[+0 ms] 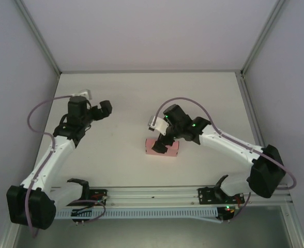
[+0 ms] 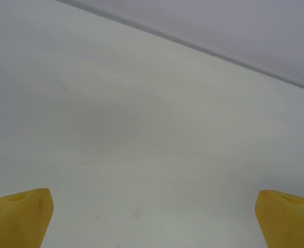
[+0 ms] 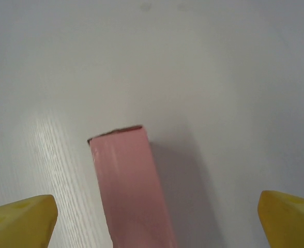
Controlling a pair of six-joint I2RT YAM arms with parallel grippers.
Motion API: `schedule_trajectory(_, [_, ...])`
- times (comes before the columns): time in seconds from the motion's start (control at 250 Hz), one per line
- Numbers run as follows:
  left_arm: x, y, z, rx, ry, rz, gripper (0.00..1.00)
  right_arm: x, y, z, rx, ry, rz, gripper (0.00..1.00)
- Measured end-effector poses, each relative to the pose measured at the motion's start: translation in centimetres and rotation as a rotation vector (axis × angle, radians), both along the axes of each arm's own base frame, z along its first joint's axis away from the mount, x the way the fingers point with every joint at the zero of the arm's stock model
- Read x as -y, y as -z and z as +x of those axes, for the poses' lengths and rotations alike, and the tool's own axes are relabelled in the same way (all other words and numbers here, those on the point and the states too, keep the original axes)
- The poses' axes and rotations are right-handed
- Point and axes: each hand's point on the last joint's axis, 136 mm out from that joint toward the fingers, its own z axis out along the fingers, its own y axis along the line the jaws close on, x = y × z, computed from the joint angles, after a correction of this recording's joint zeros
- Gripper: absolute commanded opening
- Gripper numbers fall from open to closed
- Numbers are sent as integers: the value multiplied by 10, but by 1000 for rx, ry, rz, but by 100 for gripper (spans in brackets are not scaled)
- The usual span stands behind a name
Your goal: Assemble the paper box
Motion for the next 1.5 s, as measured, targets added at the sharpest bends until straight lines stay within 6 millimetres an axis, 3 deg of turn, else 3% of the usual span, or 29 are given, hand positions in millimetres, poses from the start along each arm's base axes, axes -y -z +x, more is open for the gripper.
schedule_trajectory(0.108, [-18,0,-7,8,-50,4,100,1,23,-6,-11,-73,-122,100])
schedule_trajectory(0.351, [-20,2,-10,8,-48,12,100,10,70,5,48,-106,-388,99])
schedule_trajectory(0.531, [-20,2,-10,9,-43,19,100,16,90,16,56,-106,-498,82])
schedule_trajectory(0.615, [-20,2,-10,9,-40,23,100,18,95,15,47,-121,-519,67])
schedule_trajectory(0.731, [-19,2,-10,10,-32,24,100,18,95,14,51,-139,-521,47])
schedule_trajectory(0.839, [-18,2,-10,9,-28,22,100,17,93,14,57,-144,-515,39])
schedule_trajectory(1.11, [-17,2,-10,9,-22,18,100,15,64,23,170,-134,-491,37])
schedule_trajectory(1.218, [-17,4,-11,5,-22,18,100,10,40,42,316,-113,-476,37])
schedule_trajectory(1.35, [-17,4,-11,4,-21,18,100,-2,8,78,589,-86,-454,37])
schedule_trajectory(1.501, [-17,6,-11,1,-22,19,100,-7,11,114,799,-96,-518,39])
